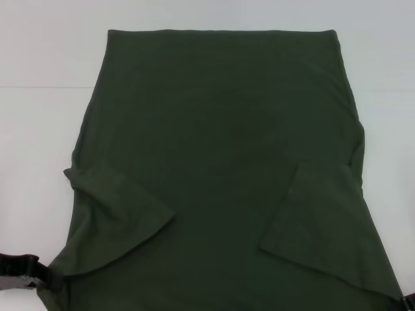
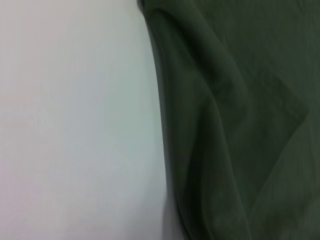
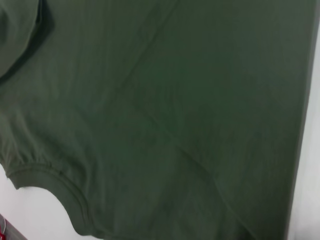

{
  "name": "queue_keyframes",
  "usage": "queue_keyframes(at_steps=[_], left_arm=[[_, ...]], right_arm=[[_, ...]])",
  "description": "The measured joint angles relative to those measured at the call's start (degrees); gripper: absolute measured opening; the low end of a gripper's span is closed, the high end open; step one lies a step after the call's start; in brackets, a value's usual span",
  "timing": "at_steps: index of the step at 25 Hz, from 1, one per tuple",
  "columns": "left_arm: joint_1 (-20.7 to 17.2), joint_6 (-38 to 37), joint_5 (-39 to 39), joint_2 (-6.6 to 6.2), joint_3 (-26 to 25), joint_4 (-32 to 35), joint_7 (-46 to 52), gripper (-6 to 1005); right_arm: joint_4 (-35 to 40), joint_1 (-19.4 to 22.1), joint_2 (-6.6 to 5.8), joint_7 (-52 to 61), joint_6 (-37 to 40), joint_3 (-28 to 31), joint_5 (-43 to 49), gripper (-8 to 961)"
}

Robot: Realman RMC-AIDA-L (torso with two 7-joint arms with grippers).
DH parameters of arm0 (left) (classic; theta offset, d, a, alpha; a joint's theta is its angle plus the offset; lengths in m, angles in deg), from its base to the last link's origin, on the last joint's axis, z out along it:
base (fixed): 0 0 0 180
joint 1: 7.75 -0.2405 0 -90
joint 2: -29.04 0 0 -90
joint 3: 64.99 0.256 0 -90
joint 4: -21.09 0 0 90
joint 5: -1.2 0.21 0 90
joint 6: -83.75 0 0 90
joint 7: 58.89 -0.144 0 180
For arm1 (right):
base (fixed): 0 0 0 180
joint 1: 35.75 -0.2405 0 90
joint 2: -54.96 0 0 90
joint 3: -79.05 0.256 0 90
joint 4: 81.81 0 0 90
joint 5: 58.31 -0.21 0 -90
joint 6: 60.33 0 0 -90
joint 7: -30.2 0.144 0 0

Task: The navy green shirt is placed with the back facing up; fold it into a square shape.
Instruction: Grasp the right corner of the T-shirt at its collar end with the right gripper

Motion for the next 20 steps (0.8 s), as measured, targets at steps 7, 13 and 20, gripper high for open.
queue_keyframes(at_steps=[7, 13, 20], left_arm=[[0.0, 0.0, 0.0, 0.04, 0.0, 0.0, 0.0, 13], [0.0, 0.0, 0.0, 0.04, 0.0, 0.0, 0.0, 12], [0.0, 0.0, 0.0, 0.05, 0.0, 0.0, 0.0, 12]], right_arm=[[0.0, -0.1, 0.35, 0.0, 0.0, -0.2, 0.0, 857], [0.0, -0.2, 0.59, 0.0, -0.2, -0.7, 0.0, 853], [0.0, -1.0, 1.38, -0.1, -0.2, -0.9, 0.0, 848]])
